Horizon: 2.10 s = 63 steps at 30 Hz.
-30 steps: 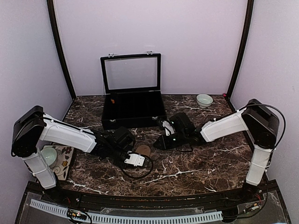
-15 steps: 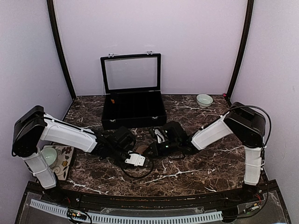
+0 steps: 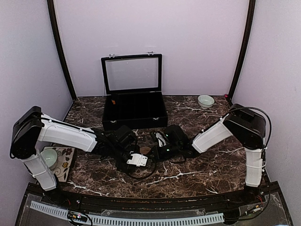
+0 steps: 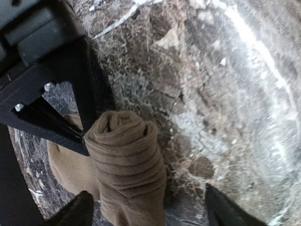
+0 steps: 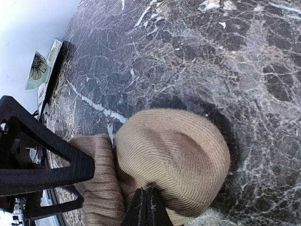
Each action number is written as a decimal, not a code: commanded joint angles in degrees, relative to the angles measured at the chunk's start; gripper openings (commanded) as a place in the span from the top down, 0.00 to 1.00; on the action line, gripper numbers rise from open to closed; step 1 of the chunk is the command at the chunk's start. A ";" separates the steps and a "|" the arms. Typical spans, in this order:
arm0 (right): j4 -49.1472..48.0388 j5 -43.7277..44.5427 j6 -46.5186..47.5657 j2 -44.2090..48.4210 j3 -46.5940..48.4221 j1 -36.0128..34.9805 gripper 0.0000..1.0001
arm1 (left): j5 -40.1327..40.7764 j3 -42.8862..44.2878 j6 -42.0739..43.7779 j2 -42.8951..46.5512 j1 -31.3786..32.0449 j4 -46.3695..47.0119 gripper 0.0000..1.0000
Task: Roll the socks
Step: Roll the sock at the center of the board.
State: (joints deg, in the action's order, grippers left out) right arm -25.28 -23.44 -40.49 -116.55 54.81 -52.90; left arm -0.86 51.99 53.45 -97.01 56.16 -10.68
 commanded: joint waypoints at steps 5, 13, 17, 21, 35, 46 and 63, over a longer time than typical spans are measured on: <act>6.78 5.49 3.12 0.68 -1.81 -1.22 0.98 | -6.88 1.92 -1.23 -0.20 1.36 -8.09 0.01; 7.02 6.15 3.93 1.10 -2.44 -1.47 1.00 | -8.96 5.02 -0.70 -3.26 1.51 -8.40 0.11; 6.91 6.30 4.00 1.40 -3.18 -1.51 1.00 | -8.64 7.40 -0.37 -5.76 1.09 -9.27 0.21; 6.39 6.39 4.01 1.58 -3.85 -1.57 1.00 | -7.94 8.84 -0.26 -7.67 0.70 -10.21 0.24; 1.15 1.90 2.70 3.21 -5.49 -1.59 1.00 | -8.36 15.42 -0.71 -14.60 -2.00 -16.45 0.51; -2.39 6.12 4.55 9.46 -10.50 -1.42 0.73 | -17.01 21.21 -2.48 -19.43 -5.66 -27.06 0.62; -14.43 19.04 24.29 28.25 -29.77 -7.80 0.52 | -23.38 27.93 -6.96 -26.02 -8.43 -35.93 0.89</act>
State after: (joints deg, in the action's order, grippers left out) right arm -31.88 -7.94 -26.87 -90.11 27.57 -57.08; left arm -26.48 81.49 48.84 -118.48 48.36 -38.48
